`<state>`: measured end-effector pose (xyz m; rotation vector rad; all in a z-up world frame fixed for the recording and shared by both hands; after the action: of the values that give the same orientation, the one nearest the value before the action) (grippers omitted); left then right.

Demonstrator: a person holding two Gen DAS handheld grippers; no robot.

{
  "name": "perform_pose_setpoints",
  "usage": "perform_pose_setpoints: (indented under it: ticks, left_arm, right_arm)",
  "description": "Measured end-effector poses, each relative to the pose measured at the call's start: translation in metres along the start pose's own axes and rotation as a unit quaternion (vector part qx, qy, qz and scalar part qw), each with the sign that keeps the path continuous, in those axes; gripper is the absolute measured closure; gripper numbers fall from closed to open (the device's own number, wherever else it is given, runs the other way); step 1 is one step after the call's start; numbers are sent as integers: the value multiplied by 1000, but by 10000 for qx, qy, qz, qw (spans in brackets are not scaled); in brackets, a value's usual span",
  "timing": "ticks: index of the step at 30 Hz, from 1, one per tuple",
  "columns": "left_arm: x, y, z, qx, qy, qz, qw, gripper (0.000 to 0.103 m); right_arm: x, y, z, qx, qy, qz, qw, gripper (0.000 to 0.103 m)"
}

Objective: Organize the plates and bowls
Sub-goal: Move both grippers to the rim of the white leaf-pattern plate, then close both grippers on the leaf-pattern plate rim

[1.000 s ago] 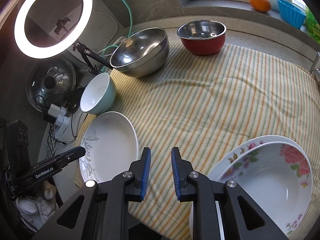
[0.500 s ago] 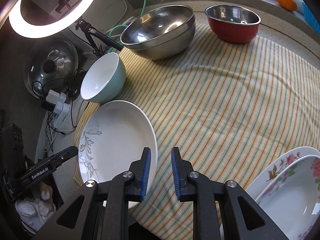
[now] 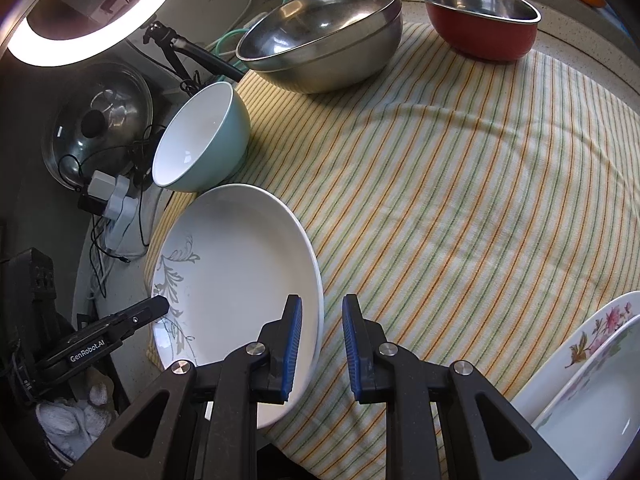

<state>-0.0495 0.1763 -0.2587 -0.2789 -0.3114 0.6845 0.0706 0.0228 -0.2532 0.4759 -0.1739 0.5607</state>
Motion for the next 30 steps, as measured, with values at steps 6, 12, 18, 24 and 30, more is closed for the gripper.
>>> perform_pose_setpoints:
  ticks: [6, 12, 18, 24, 30]
  left_arm:
    - [0, -2, -2, -18, 17, -33, 10000, 93]
    - [-1, -3, -2, 7, 16, -99, 9999, 95]
    - [0, -6, -3, 75, -24, -182, 9998, 95]
    - [1, -6, -2, 101, -63, -238, 9996, 95]
    - [2, -10, 2, 151, -135, -349, 9992, 95]
  right_arm:
    - [1, 3, -5, 91, 46, 11, 9999, 93]
    - [0, 3, -7, 55, 59, 34, 10000, 94]
    - [0, 3, -7, 13, 52, 58, 10000, 96]
    - [-1, 4, -7, -37, 30, 81, 10000, 97]
    - [-4, 3, -3, -70, 1, 31, 10000, 97]
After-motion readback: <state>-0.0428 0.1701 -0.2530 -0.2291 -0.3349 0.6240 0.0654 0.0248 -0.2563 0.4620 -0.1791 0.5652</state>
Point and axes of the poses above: each gripper's, at about its wrist camera, not at the fingertips, and z roughly against the way its jaws point, y to its left, x to its top, the point moved 8 cm from there along -z, roughly the way its jaws point, and after that the axes turned 11 degrees about z, right-handed, at the moved point
